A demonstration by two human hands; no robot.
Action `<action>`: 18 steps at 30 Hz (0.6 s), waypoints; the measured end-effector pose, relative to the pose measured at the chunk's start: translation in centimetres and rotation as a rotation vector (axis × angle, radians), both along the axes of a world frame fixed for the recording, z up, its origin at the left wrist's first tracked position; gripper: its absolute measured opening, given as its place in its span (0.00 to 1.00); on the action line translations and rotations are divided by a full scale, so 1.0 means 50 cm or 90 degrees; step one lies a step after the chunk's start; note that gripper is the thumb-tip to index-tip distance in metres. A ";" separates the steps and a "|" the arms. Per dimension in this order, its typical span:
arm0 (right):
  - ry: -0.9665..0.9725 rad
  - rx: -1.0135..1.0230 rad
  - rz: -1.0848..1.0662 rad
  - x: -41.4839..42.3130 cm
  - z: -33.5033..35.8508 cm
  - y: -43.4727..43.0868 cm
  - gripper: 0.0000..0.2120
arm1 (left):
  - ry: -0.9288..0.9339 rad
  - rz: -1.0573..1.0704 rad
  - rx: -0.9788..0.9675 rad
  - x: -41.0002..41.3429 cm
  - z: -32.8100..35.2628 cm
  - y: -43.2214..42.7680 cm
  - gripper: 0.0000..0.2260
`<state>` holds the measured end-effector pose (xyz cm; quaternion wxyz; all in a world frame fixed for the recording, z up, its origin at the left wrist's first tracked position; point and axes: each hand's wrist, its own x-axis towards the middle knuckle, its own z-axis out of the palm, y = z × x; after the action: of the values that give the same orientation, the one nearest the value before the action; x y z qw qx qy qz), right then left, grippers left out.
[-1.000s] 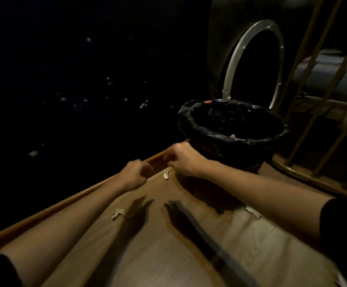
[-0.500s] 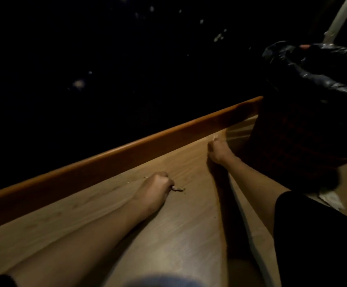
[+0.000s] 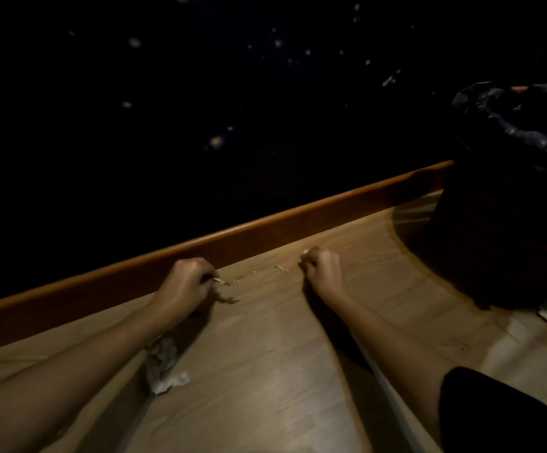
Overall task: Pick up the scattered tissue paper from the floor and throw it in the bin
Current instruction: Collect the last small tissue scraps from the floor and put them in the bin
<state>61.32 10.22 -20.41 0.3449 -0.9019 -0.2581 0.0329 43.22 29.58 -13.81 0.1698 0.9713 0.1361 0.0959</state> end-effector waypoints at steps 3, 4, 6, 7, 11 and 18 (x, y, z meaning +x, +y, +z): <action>0.012 0.001 0.055 -0.051 -0.008 0.082 0.07 | -0.006 0.047 -0.005 -0.077 0.016 0.019 0.05; 0.009 -0.013 0.071 -0.063 -0.020 0.095 0.06 | 0.003 0.057 -0.008 -0.103 0.015 0.019 0.06; -0.028 -0.036 0.095 -0.081 -0.050 0.103 0.06 | 0.043 0.066 -0.010 -0.152 0.006 0.017 0.07; -0.064 -0.062 0.101 -0.093 -0.058 0.097 0.07 | 0.070 0.067 -0.011 -0.174 -0.002 0.015 0.08; -0.099 -0.072 0.106 -0.147 -0.065 0.072 0.07 | 0.212 0.044 -0.048 -0.243 -0.041 0.009 0.19; -0.164 -0.073 0.142 -0.229 -0.055 0.003 0.07 | 0.265 0.012 -0.013 -0.291 -0.087 -0.005 0.23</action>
<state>49.85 10.34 -23.16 0.2513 -0.8826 -0.3961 -0.0301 28.67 29.35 -18.16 0.1471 0.9670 0.1783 -0.1070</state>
